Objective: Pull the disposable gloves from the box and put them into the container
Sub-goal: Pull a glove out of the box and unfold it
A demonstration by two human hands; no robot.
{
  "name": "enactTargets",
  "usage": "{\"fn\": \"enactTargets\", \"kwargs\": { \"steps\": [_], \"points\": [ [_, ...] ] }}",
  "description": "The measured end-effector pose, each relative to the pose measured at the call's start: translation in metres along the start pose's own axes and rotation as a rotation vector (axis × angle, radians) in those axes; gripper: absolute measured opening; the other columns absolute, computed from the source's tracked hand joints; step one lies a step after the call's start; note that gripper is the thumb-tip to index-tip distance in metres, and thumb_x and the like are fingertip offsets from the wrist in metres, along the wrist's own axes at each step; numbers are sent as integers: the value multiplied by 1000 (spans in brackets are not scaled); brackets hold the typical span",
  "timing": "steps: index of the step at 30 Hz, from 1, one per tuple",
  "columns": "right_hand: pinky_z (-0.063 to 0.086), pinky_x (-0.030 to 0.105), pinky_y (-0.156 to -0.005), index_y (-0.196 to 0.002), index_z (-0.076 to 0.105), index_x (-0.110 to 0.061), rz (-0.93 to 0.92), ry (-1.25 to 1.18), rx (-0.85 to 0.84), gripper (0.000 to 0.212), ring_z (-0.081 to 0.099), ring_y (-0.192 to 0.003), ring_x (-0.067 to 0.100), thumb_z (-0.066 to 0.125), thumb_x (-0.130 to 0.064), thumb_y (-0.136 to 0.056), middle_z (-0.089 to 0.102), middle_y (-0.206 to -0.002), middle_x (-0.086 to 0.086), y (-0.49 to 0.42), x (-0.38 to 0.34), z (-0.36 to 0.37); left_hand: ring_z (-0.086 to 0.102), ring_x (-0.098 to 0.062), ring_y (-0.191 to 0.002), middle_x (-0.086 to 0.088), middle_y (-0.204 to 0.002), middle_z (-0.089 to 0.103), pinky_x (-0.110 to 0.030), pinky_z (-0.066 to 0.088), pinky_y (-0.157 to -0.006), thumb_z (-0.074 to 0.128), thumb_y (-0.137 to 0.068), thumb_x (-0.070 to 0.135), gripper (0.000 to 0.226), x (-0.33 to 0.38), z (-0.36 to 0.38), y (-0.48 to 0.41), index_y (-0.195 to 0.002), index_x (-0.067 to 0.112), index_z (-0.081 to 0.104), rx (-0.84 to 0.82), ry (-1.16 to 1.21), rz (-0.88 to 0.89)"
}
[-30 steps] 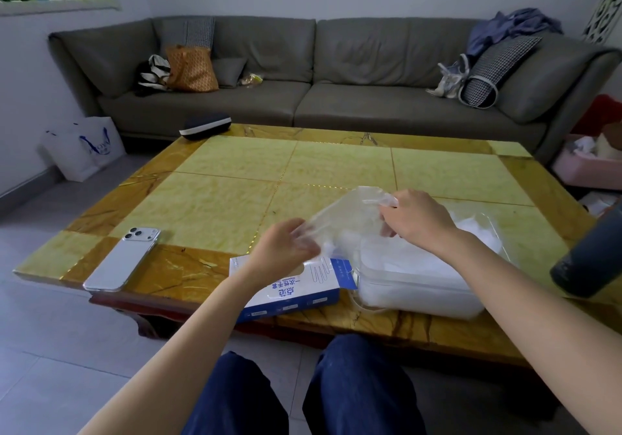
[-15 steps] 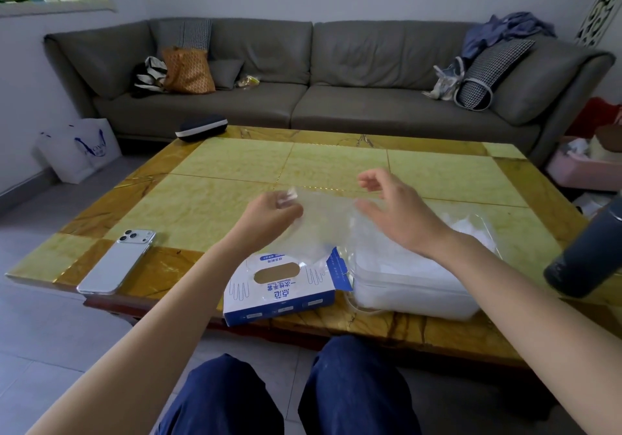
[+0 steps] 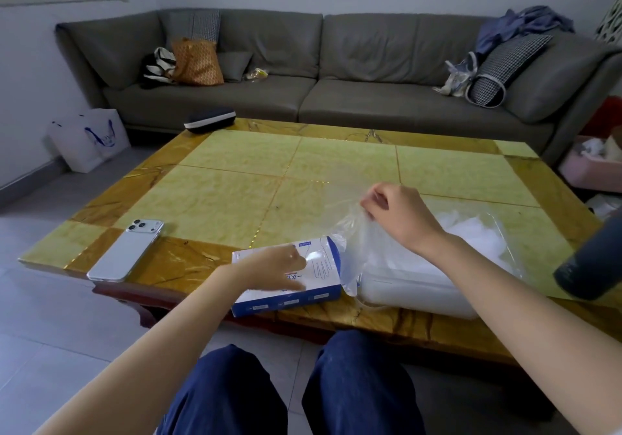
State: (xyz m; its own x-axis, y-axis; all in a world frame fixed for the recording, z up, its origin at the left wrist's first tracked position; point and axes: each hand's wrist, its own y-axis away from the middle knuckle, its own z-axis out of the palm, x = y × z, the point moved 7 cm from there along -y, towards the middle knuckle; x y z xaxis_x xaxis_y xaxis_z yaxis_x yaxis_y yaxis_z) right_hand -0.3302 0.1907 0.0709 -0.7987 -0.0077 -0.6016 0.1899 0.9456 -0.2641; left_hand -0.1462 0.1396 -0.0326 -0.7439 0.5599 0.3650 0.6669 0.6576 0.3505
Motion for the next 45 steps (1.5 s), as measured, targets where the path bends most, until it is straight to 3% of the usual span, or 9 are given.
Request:
{"fn": "enactTargets", "kwargs": {
  "steps": [4, 13, 18, 21, 25, 26, 30, 39, 45],
  "points": [
    [36, 23, -56, -63, 53, -21, 26, 10, 2, 30, 42, -52, 5, 54, -19, -93, 47, -57, -9, 1, 7, 2, 37, -23, -131, -4, -147, 35, -35, 34, -108, 71, -80, 38, 87, -30, 47, -17, -148, 19, 20, -167, -129, -131],
    [37, 25, -57, -71, 61, -9, 44, 60, 21, 25, 45, -57, 6, 55, -22, -92, 51, -59, -10, 0, 16, -9, 49, -22, -115, -5, -128, 51, -29, 42, -93, 75, -76, 26, 60, -31, 51, -31, -127, 14, 48, -42, -227, -117],
    [39, 28, -59, -76, 58, -13, 48, 94, 11, 22, 50, -59, 10, 50, -20, -95, 54, -63, -8, 1, 19, -14, 50, -19, -113, -3, -125, 51, -25, 40, -93, 70, -83, 32, 56, -18, 40, -27, -129, 11, 46, -177, -197, -108],
    [50, 36, -71, -96, 52, -13, 65, 106, 2, 8, 60, -74, 21, 47, -19, -97, 62, -77, 0, 0, 20, -16, 55, -12, -107, -2, -122, 56, -19, 40, -90, 53, -93, 40, 46, 16, -8, -23, -126, 9, 52, 27, 2, 2],
    [52, 35, -74, -94, 50, -13, 58, -7, -28, 7, 64, -74, 20, 53, -20, -96, 64, -77, -1, 3, 13, -14, 51, -14, -115, 5, -131, 48, -29, 45, -94, 62, -73, 60, 87, 66, -58, -17, -144, 17, 34, 252, 563, 117],
    [51, 30, -73, -93, 51, -14, 59, -49, -59, 8, 65, -73, 17, 54, -20, -95, 64, -75, -3, 5, 11, -12, 54, -15, -110, 2, -127, 53, -30, 48, -92, 67, -71, 58, 84, 76, -63, -18, -139, 15, 40, 290, 565, 136],
    [50, 21, -68, -89, 59, -12, 107, -125, -163, 6, 65, -69, 9, 60, -17, -92, 67, -74, -2, 6, 15, -20, 64, -7, -65, -1, -76, 68, -26, 53, -76, 71, -82, 12, 5, 83, -81, -19, -86, 13, 68, 436, 546, 208],
    [47, 28, -76, -79, 61, -16, 99, 32, -99, 18, 63, -73, 15, 54, -14, -96, 66, -74, -2, -5, 40, -62, 56, -9, -84, 6, -92, 60, -22, 47, -80, 67, -85, 17, 21, 115, -103, -38, -105, 10, 63, 370, 258, 242],
    [51, 37, -74, -94, 66, -10, -52, 310, 291, 12, 61, -86, 25, 58, -3, -90, 68, -89, 7, -11, 39, -127, 57, -3, -80, 9, -84, 61, -6, 43, -76, 65, -84, 4, 11, 172, -151, -40, -90, 13, 66, 759, 398, 430]
  ]
}}
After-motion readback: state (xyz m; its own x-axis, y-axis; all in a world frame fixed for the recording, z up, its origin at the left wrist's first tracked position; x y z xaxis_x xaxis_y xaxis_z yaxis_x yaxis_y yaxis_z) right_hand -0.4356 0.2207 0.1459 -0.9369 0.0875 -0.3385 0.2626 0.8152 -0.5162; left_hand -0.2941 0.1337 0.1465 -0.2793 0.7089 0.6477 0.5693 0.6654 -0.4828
